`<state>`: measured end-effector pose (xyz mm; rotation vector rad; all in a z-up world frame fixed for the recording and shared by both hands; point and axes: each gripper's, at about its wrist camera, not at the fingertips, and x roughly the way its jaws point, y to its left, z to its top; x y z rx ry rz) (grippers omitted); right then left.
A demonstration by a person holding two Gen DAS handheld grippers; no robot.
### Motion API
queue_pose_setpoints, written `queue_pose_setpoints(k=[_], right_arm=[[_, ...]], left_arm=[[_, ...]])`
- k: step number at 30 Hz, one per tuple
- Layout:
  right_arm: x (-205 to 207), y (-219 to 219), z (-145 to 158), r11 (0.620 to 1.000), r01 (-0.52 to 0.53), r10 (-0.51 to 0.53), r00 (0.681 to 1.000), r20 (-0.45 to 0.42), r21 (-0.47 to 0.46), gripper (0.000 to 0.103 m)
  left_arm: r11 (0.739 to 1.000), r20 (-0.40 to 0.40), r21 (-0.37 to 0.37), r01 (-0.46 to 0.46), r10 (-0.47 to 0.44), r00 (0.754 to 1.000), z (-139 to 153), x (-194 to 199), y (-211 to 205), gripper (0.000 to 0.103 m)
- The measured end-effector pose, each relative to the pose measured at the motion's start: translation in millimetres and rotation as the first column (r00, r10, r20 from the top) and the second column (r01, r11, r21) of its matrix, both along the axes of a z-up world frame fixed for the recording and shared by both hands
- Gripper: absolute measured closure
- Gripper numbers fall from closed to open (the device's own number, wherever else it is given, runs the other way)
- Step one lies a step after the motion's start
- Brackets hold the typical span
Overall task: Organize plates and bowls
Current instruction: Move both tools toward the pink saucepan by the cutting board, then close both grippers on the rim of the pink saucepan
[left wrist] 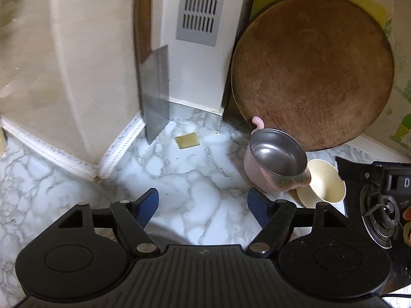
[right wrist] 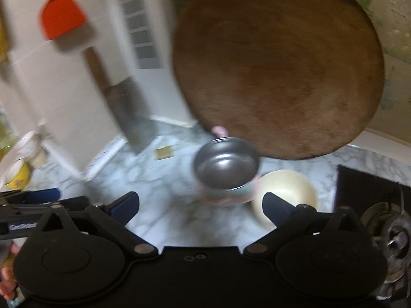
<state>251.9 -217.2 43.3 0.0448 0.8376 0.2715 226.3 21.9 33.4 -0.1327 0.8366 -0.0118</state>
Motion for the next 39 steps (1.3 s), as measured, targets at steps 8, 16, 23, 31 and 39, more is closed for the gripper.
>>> queue_pose_setpoints(k=[8, 16, 23, 31, 39], right_arm=[[58, -20, -25, 0.999, 0.046, -0.047, 0.997, -0.067, -0.014, 0.001], [106, -25, -56, 0.997, 0.074, -0.076, 0.988, -0.131, -0.018, 0.007], [135, -26, -82, 0.995, 0.098, -0.098, 0.978, -0.182, -0.011, 0.024], [151, -23, -100, 0.995, 0.098, -0.101, 0.975, -0.198, -0.021, 0.037], [155, -17, -113, 0.996, 0.088, -0.09, 0.972, -0.219, -0.019, 0.063]], left_arm=[[0.999, -0.053, 0.031, -0.009, 0.011, 0.999, -24, 59, -33, 0.027], [1.0, -0.101, 0.03, 0.005, -0.002, 0.995, -49, 109, -66, 0.027], [0.999, -0.137, 0.035, -0.003, 0.008, 0.991, -73, 139, -83, 0.027], [0.999, -0.168, 0.023, -0.033, 0.037, 0.985, -91, 158, -85, 0.028], [0.999, -0.183, 0.009, -0.032, 0.033, 0.983, -98, 162, -85, 0.051]])
